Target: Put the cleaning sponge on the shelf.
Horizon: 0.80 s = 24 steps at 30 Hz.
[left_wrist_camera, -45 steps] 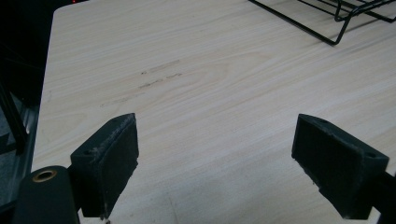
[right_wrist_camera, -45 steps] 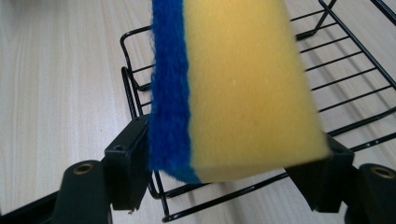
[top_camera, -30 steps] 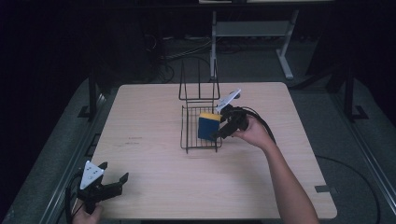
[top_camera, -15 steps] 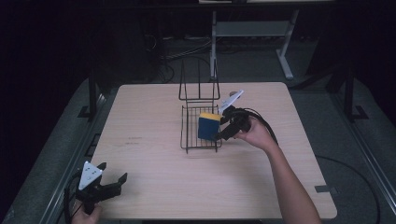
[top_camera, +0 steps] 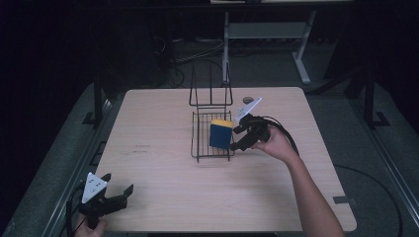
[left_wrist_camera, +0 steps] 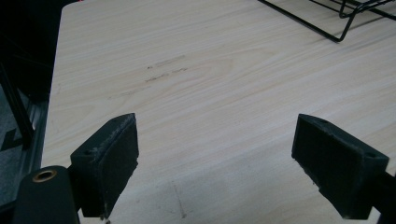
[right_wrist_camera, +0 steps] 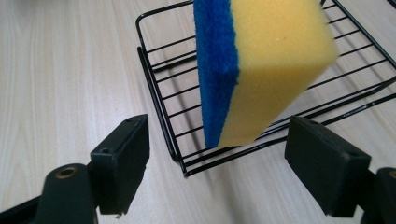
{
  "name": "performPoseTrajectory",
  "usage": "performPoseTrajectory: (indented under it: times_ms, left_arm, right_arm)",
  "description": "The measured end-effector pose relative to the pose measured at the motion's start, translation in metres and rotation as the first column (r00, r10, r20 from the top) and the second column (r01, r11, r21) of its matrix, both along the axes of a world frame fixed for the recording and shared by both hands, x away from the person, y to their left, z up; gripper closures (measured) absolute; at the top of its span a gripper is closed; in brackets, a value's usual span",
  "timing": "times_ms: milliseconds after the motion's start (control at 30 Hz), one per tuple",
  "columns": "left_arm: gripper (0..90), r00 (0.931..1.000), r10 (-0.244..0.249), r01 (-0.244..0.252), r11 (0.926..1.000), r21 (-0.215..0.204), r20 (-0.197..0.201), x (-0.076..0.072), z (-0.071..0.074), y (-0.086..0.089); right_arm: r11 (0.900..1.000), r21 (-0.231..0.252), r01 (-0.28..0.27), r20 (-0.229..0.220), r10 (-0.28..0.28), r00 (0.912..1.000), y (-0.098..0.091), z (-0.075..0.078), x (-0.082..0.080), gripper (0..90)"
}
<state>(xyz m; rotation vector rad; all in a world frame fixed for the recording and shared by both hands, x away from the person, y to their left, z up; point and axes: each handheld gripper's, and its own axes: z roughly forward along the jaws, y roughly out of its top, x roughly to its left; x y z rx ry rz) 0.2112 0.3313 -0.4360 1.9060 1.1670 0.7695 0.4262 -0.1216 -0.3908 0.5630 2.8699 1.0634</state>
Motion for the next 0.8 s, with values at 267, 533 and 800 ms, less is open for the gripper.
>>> performPoseTrajectory:
  times_ms: [267, 533, 800]
  left_arm:
    - [14.1, 1.0000, -0.002, 0.003, 1.0000, -0.006, 0.005, 0.000, 0.000, -0.001]
    - [14.1, 1.0000, -0.001, 0.001, 1.0000, -0.006, 0.006, 0.000, 0.000, -0.001]
    - [14.1, 1.0000, 0.000, 0.000, 1.0000, -0.004, 0.004, 0.000, 0.000, -0.001]
  right_arm:
    - [0.9998, -0.018, -0.013, -0.011, 0.013, 0.9999, -0.003, 0.000, -0.005, 22.2]
    - [0.9999, -0.014, -0.003, 0.003, 0.003, 1.0000, -0.010, -0.005, -0.011, 22.1]
    - [0.9995, -0.033, -0.003, 0.005, 0.003, 1.0000, -0.012, -0.004, -0.016, 21.4]
